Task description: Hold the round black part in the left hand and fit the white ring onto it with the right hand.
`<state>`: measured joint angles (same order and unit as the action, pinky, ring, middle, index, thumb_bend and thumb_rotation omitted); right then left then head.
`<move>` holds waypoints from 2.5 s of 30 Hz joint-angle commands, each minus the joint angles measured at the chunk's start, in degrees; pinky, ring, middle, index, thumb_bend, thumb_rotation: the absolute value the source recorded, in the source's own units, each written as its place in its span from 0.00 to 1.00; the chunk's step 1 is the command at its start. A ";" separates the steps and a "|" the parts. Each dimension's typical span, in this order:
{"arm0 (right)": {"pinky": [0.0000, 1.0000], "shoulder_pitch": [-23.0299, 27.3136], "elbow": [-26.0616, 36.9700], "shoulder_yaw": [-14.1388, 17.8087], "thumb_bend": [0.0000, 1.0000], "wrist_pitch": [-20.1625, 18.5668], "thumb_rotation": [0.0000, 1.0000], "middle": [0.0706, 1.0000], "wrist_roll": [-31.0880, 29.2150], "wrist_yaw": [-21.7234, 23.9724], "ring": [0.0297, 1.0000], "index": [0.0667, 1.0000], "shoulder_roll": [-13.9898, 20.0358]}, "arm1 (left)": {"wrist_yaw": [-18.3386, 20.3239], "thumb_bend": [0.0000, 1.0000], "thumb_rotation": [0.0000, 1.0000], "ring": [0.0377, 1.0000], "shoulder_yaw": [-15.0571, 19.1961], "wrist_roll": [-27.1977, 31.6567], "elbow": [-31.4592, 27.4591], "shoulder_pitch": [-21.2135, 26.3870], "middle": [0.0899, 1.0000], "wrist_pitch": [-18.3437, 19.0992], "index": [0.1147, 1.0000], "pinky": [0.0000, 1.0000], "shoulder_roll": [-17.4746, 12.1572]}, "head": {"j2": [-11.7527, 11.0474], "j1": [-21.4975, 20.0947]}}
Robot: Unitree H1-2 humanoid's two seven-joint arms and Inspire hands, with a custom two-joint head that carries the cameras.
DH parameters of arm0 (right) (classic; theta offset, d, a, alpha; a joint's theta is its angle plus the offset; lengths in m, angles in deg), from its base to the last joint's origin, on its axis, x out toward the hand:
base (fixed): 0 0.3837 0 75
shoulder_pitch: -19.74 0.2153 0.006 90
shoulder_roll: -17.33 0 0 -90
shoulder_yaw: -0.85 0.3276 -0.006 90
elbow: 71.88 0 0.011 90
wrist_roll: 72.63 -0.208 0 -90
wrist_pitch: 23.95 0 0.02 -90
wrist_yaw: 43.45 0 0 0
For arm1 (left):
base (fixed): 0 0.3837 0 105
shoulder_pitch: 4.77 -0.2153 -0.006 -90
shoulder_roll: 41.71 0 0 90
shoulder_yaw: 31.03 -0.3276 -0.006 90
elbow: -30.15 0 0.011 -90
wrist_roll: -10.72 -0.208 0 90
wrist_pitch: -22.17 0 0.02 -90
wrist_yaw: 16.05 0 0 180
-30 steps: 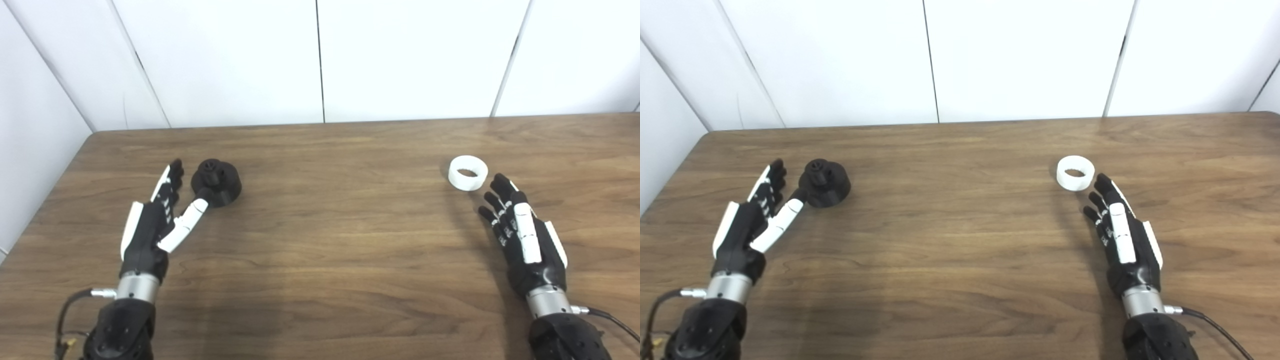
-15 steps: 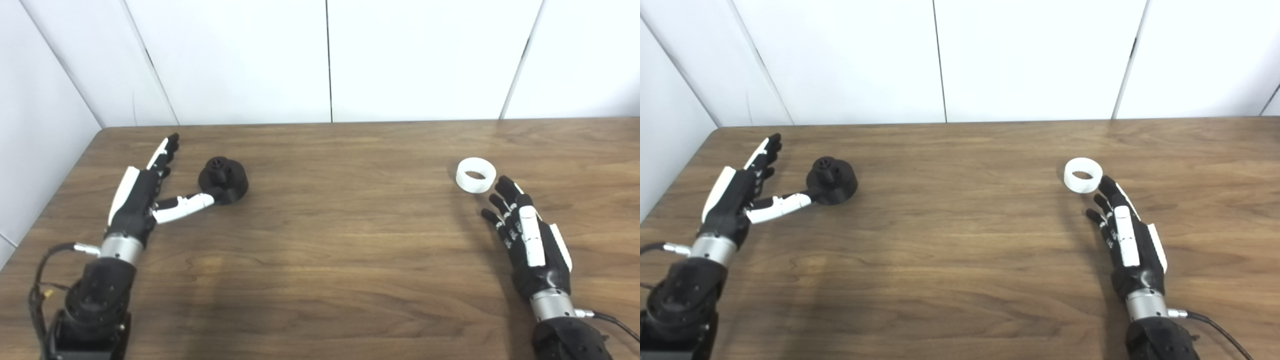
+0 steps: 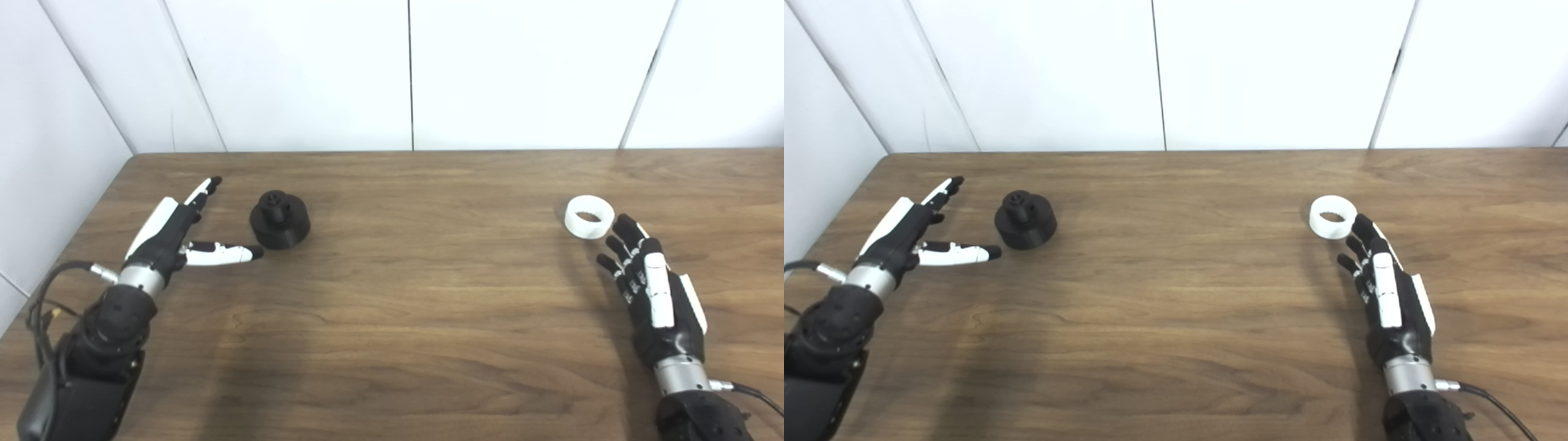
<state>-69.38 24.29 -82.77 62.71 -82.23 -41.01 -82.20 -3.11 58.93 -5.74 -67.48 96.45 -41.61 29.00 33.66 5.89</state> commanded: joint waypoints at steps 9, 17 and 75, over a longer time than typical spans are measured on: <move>0.88 0.65 0.04 0.24 0.52 2.17 0.92 0.92 -0.80 0.87 0.93 0.90 0.30 | 1.77 0.99 0.18 1.00 -2.38 -4.51 3.41 5.32 0.97 -2.76 0.92 0.93 -4.94 | -0.37 0.03; 0.85 0.59 -0.25 0.19 0.53 2.51 0.90 0.91 -0.34 0.57 0.91 0.89 0.19 | 2.19 0.96 0.19 0.99 -4.16 -6.45 6.52 7.29 0.95 -5.28 0.88 0.90 -6.10 | -0.51 0.14; 0.86 -0.98 1.51 0.75 0.51 2.05 0.91 0.92 -0.76 0.48 0.92 0.90 0.22 | 6.71 0.98 0.25 0.95 -12.25 -10.62 23.48 18.47 0.90 -10.12 0.80 0.87 -1.54 | -0.46 -1.84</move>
<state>-70.42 25.30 -82.36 63.17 -82.36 -40.94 -82.11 4.10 46.31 -16.21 -43.66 112.15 -50.55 28.17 33.13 4.04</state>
